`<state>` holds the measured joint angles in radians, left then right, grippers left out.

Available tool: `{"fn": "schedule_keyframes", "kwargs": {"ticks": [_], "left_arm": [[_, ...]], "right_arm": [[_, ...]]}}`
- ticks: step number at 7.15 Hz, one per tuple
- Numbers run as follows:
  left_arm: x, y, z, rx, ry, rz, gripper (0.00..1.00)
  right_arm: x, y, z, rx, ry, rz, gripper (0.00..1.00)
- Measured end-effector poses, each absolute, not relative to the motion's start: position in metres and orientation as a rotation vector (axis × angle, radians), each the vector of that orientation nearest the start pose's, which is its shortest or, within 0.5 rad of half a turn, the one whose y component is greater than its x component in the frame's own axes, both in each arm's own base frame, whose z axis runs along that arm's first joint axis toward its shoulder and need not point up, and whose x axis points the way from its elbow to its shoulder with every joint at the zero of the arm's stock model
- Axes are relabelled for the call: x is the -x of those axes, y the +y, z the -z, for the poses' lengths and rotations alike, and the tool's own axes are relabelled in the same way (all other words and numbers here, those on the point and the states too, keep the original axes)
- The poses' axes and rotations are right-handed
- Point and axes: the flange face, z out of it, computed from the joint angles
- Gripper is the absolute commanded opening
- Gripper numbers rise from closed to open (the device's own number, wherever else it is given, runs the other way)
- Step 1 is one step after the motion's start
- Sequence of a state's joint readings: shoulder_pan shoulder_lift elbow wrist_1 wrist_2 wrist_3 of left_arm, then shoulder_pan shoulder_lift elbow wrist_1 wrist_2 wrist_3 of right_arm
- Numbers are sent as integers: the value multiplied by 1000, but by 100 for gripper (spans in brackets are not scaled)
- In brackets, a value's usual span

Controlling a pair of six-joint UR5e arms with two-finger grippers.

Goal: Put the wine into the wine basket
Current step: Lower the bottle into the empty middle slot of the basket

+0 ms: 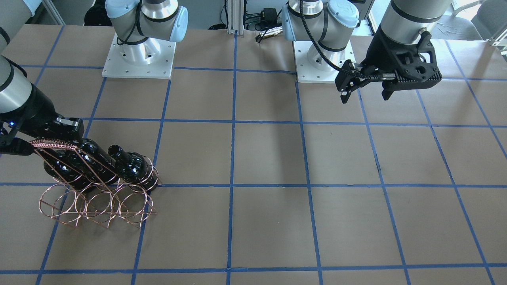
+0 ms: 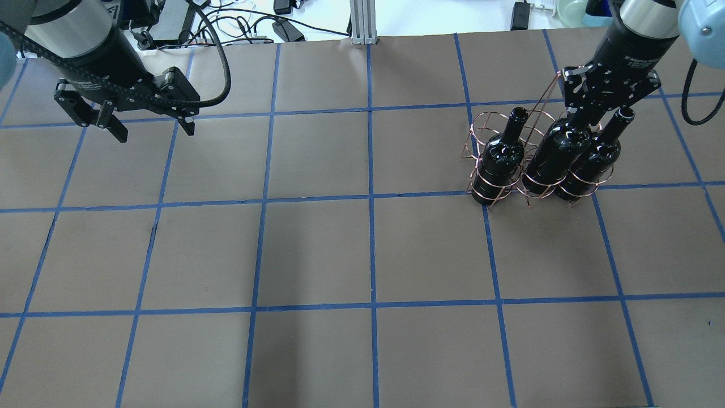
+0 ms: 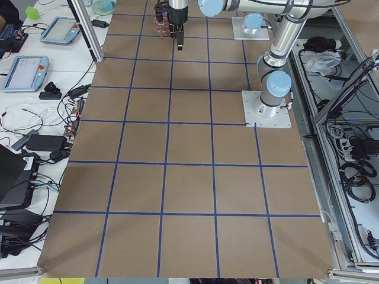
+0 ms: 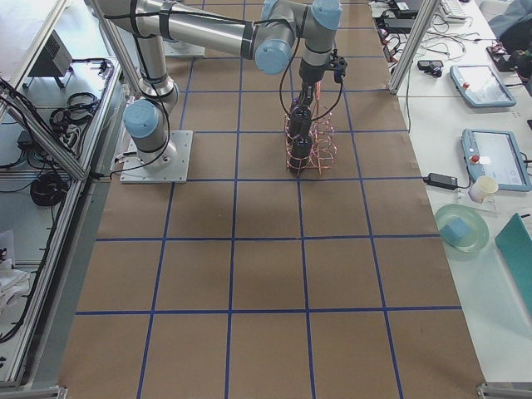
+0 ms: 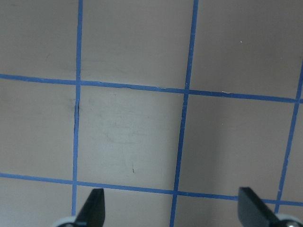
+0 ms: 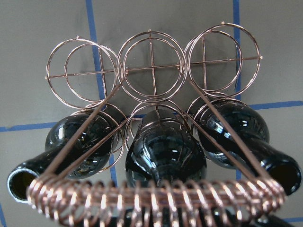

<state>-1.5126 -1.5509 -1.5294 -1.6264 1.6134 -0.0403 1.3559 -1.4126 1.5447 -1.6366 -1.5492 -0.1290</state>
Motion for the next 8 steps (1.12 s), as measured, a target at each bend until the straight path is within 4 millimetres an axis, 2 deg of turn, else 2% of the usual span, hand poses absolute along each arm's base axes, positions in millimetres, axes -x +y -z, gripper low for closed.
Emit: {"fn": "schedule_keyframes", "kwargs": {"ticks": [5,8], "left_arm": [[101,-490,-512,151,3094,5,100],[100,-490,-513,152,3093,8,100]], "right_arm": [[-18,-567,-404,-162,3102,-127,0],[-28,-569,-396,-185,3106,-132,0]]}}
